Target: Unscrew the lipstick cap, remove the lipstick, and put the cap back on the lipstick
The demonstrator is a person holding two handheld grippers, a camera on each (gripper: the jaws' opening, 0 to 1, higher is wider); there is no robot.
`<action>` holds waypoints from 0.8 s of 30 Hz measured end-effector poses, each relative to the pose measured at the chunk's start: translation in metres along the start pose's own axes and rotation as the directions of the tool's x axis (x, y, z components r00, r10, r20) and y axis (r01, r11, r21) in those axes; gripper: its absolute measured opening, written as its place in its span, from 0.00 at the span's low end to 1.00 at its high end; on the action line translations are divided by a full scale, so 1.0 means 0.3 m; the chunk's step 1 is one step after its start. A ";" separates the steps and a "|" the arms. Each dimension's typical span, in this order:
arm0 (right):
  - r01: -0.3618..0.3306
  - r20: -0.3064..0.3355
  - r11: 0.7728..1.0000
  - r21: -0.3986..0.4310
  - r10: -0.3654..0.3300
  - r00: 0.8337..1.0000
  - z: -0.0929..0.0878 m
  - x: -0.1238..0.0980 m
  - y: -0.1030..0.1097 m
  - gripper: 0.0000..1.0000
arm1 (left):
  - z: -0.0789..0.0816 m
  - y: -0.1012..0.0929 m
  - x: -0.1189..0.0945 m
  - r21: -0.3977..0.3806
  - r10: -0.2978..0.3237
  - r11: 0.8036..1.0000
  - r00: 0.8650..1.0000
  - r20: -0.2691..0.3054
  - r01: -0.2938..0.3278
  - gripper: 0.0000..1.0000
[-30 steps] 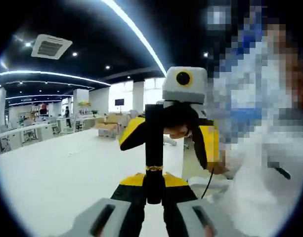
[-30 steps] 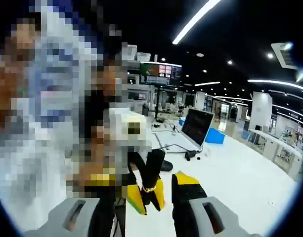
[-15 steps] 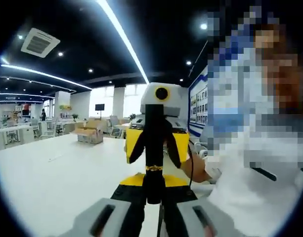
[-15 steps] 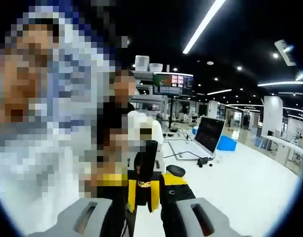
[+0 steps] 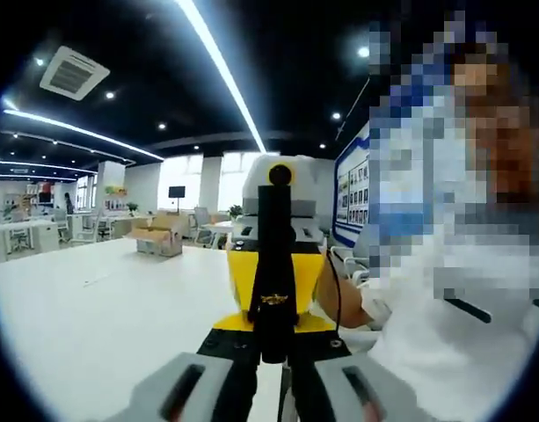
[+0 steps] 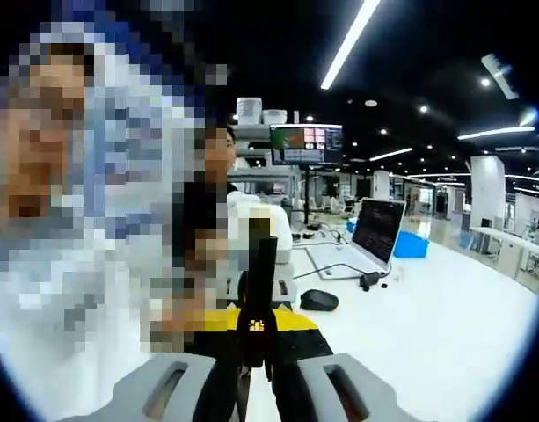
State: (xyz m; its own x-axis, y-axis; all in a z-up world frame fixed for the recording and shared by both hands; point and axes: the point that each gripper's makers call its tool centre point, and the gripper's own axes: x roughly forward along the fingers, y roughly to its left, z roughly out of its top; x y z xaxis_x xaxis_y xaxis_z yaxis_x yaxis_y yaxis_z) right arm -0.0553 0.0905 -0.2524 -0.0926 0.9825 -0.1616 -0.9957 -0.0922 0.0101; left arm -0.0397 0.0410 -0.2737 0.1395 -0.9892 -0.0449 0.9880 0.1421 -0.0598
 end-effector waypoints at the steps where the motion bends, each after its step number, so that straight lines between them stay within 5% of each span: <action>1: -0.001 0.000 1.000 0.000 0.001 1.000 0.000 0.000 0.001 0.10 | -0.001 0.001 0.001 -0.003 -0.003 1.000 1.000 0.002 0.003 0.13; 8: 0.016 -0.003 1.000 -0.004 -0.016 1.000 -0.011 -0.006 -0.024 0.10 | -0.005 0.029 0.007 0.006 0.028 1.000 1.000 0.010 -0.029 0.14; 24: 0.079 0.039 0.997 0.018 -0.080 0.996 -0.008 -0.078 -0.167 0.10 | -0.026 0.152 -0.066 0.058 0.156 0.986 0.988 -0.005 -0.156 0.42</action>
State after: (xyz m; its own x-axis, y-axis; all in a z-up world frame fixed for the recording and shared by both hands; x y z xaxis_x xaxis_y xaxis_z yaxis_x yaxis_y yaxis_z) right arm -0.0033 0.0716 -0.2516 -0.0132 0.9922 -0.1236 -0.9998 -0.0115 0.0146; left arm 0.0020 0.0672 -0.2834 0.2918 -0.9547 -0.0592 0.9564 0.2920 0.0059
